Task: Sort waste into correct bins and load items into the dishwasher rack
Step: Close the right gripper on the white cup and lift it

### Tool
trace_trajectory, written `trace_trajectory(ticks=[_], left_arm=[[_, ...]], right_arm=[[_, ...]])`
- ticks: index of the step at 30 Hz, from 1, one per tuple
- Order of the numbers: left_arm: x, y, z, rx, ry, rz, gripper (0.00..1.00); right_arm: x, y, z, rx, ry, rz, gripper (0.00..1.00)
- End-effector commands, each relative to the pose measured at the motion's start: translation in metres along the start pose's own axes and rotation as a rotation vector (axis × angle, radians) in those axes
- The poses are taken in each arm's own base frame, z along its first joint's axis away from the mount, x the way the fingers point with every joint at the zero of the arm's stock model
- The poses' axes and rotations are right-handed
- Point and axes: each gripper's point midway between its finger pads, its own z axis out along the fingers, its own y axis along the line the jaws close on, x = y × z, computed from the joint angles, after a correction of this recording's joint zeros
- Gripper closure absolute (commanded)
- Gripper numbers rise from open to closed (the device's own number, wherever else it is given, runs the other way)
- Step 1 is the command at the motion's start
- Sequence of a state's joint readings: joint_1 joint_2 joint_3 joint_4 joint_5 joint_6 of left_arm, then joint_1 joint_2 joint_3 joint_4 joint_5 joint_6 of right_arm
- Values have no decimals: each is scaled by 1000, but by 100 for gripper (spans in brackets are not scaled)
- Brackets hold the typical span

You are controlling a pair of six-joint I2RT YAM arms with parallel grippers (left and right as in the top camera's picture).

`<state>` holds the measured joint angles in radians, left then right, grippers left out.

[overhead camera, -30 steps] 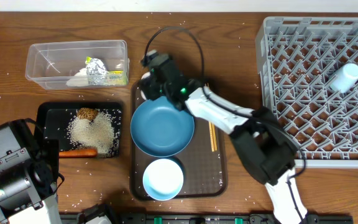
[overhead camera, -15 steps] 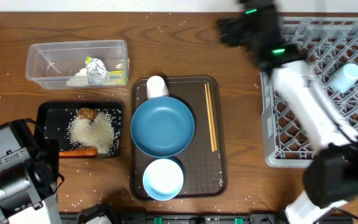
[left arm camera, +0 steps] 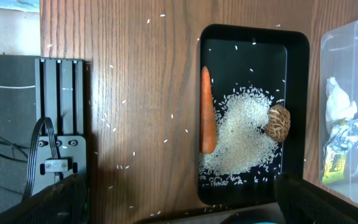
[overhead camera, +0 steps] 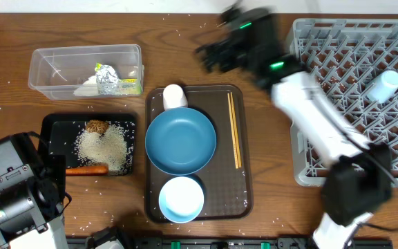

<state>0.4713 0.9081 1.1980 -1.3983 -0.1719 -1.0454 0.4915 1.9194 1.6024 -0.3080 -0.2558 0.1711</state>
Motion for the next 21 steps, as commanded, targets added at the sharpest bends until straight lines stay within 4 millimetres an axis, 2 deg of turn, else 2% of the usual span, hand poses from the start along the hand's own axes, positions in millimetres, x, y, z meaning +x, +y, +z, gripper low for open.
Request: trace_trajectory(ticks=[1, 6, 12, 16, 21], left_arm=[[-3, 3, 1, -16, -17, 9, 2], [-3, 3, 1, -16, -17, 9, 2], [-3, 3, 1, -16, -17, 9, 2], [-3, 3, 1, -16, -17, 9, 2], [-3, 3, 1, -16, -17, 9, 2]], right_arm=[[40, 22, 46, 67, 70, -73, 2], [69, 44, 80, 99, 86, -81, 1], [94, 64, 96, 65, 129, -106, 1], [113, 67, 108, 67, 164, -116, 2], [128, 59, 122, 90, 178, -103, 2]])
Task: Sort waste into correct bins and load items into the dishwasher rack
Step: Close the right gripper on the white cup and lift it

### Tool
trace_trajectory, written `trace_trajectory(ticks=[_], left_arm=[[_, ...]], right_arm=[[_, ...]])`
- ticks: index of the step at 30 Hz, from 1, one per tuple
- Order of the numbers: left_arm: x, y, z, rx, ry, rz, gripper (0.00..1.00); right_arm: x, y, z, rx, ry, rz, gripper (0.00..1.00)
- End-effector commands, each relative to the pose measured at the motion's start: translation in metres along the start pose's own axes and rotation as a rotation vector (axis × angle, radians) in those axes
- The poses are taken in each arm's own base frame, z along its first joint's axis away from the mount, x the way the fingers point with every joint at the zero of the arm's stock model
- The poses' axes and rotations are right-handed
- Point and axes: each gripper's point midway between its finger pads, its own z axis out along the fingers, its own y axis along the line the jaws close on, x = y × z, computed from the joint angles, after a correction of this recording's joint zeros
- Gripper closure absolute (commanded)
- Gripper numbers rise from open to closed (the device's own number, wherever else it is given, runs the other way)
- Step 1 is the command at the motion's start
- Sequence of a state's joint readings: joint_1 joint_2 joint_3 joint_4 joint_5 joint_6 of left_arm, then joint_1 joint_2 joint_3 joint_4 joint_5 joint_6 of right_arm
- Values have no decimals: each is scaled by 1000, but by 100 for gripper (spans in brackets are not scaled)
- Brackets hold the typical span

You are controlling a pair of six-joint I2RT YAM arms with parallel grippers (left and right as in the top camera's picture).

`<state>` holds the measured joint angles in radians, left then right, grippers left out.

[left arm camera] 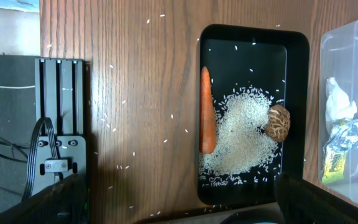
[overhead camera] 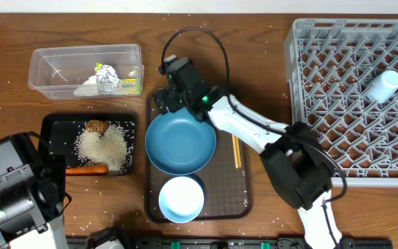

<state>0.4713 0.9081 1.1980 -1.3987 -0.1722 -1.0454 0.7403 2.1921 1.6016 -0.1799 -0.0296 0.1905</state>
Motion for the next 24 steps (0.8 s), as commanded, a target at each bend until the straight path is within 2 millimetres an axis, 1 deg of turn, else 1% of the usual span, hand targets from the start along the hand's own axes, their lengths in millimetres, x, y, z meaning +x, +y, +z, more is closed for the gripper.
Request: trace_trajectory(ticks=[1, 6, 9, 11, 14, 17, 21, 24], left_arm=[[-3, 3, 1, -15, -17, 9, 2], [-3, 3, 1, -15, -17, 9, 2], [-3, 3, 1, -15, -17, 9, 2], [-3, 3, 1, -15, -17, 9, 2], [-3, 3, 1, -15, -17, 9, 2], [-3, 3, 1, -15, -17, 9, 2], [-3, 3, 1, -15, -17, 9, 2], [-3, 3, 1, -15, -17, 9, 2]], right_arm=[[15, -1, 17, 23, 21, 26, 2], [16, 0, 20, 21, 16, 32, 7], [14, -4, 20, 41, 10, 32, 16], [12, -6, 20, 52, 1, 32, 19], [9, -8, 20, 53, -8, 35, 21], [8, -11, 19, 58, -10, 40, 32], [1, -16, 15, 64, -16, 47, 31], [-11, -20, 5, 67, -40, 55, 34]])
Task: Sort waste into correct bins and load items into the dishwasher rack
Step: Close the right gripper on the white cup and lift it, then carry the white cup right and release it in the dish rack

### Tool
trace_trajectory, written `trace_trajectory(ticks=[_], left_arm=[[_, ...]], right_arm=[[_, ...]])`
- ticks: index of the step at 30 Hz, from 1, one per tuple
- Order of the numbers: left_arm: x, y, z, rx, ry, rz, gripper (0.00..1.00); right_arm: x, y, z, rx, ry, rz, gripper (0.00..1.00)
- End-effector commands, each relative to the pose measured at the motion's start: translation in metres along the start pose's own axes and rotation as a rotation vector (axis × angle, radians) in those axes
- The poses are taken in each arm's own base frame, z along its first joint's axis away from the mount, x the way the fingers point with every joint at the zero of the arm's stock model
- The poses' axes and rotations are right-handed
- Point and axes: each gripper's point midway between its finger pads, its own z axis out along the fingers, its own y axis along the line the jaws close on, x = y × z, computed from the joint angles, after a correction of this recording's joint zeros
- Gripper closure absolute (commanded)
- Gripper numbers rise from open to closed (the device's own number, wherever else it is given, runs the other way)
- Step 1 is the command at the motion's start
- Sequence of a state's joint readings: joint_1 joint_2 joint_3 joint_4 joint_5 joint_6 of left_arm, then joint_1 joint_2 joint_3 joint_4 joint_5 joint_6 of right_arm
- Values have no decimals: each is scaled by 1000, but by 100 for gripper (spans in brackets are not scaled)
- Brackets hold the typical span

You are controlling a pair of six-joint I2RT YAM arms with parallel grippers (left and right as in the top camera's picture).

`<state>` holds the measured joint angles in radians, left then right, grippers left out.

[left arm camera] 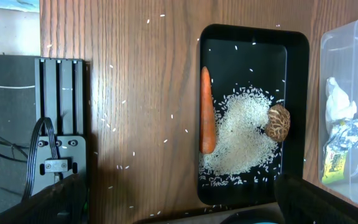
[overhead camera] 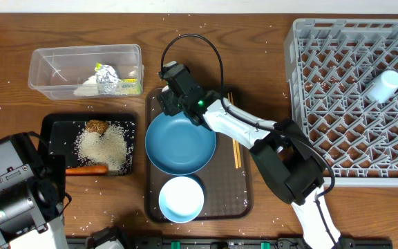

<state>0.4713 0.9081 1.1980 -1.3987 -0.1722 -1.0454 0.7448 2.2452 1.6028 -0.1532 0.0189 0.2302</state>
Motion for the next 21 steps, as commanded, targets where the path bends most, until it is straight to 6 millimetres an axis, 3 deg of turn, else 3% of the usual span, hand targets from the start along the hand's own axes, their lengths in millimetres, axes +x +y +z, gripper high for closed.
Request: trace_trajectory(ticks=[1, 7, 12, 16, 19, 21], left_arm=[[-3, 3, 1, -15, -17, 9, 2], [-3, 3, 1, -15, -17, 9, 2], [-3, 3, 1, -15, -17, 9, 2], [-3, 3, 1, -15, -17, 9, 2], [-3, 3, 1, -15, -17, 9, 2], [-3, 3, 1, -15, -17, 9, 2]], right_arm=[[-33, -12, -20, 17, -68, 23, 35], [-69, -31, -58, 35, -139, 53, 45], [-94, -66, -93, 86, -190, 96, 45], [-114, -123, -132, 194, -243, 155, 44], [-124, -176, -169, 273, -276, 189, 42], [-125, -223, -203, 350, -296, 225, 42]])
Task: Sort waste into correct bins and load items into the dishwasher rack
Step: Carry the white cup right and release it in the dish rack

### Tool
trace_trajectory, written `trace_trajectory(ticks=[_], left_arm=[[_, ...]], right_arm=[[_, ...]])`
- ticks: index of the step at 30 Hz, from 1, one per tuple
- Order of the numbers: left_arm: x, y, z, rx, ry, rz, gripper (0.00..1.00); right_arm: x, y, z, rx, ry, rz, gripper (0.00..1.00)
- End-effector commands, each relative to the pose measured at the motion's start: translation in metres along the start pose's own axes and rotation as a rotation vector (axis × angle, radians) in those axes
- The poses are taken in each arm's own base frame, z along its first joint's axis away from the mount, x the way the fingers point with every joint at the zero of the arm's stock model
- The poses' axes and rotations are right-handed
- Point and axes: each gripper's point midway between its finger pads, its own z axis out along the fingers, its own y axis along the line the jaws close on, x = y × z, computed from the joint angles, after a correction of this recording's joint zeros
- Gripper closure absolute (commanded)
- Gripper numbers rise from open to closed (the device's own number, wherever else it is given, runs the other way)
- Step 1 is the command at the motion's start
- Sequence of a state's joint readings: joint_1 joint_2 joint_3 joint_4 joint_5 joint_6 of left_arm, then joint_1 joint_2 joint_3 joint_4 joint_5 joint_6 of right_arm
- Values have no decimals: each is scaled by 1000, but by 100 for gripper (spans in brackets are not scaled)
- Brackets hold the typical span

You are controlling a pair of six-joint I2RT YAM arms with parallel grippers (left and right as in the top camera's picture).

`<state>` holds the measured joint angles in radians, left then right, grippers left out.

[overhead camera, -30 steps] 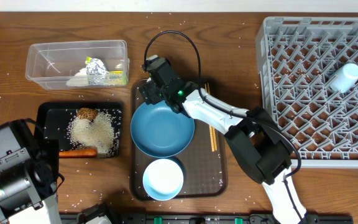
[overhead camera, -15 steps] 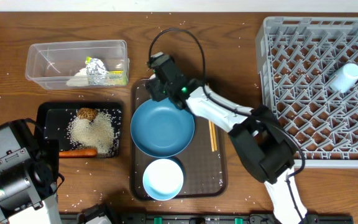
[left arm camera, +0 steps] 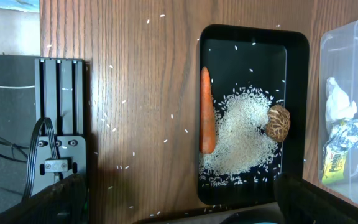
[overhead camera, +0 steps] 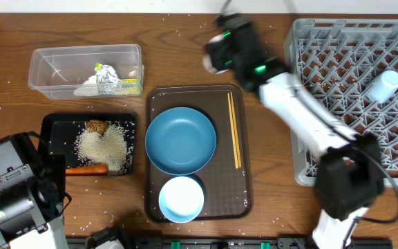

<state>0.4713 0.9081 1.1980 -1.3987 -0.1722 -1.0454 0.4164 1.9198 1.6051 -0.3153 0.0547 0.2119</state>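
Note:
In the overhead view my right gripper (overhead camera: 218,50) is blurred in motion above the table behind the brown tray (overhead camera: 244,187). It is shut on a small white cup (overhead camera: 211,61). On the tray lie a blue plate (overhead camera: 180,140), a white bowl (overhead camera: 181,198) and chopsticks (overhead camera: 233,128). The grey dishwasher rack (overhead camera: 344,104) stands at the right with another white cup (overhead camera: 383,86) in it. My left gripper (left arm camera: 179,214) hangs open over the near left table edge, with its fingers (left arm camera: 61,199) wide apart and nothing between them.
A black tray (overhead camera: 52,123) holds rice, a mushroom (overhead camera: 97,126) and a carrot (overhead camera: 86,169). Behind it, a clear bin (overhead camera: 47,59) holds foil and a wrapper (overhead camera: 109,79). Rice grains are scattered over the wood. A black stand (left arm camera: 58,124) shows in the left wrist view.
My right gripper was down at the white cup at the tray's far left corner. Now it is up and further right, with the cup in it. The left arm has not moved.
First my right arm was blurred near the rack, and the white cup stood on the tray behind the blue plate. At the two later moments its gripper was down at that cup. Now the cup is off the tray and held behind it.

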Motion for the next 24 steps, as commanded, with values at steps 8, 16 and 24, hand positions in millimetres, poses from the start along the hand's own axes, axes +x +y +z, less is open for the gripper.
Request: trace_trajectory(ticks=[8, 16, 24], left_arm=[[-3, 3, 1, -15, -17, 9, 2], [-3, 3, 1, -15, -17, 9, 2], [-3, 3, 1, -15, -17, 9, 2]], right_arm=[[-58, -242, -122, 407, -127, 165, 42], [-22, -386, -206, 674, -123, 322, 41], [15, -452, -253, 810, -106, 431, 41]])
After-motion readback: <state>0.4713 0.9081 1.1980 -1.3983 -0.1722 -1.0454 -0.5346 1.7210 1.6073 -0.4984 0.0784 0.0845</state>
